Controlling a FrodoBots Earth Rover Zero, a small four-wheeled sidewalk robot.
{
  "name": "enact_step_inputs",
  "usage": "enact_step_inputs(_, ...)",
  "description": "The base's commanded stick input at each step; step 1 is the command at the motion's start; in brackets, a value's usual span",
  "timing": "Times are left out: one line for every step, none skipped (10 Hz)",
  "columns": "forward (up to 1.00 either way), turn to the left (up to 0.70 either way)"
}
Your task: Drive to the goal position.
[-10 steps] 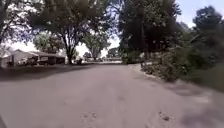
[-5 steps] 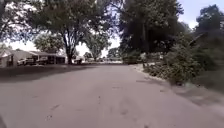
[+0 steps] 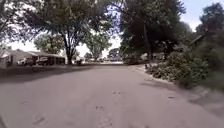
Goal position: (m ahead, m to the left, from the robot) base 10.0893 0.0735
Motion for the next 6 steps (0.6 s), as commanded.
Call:
enact_step_inputs(0.70, 0.00)
enact_step_inputs(0.70, 0.00)
enact_step_inputs(0.70, 0.00)
enact_step_inputs(0.70, 0.00)
enact_step_inputs(0.70, 0.00)
enact_step_inputs(0.70, 0.00)
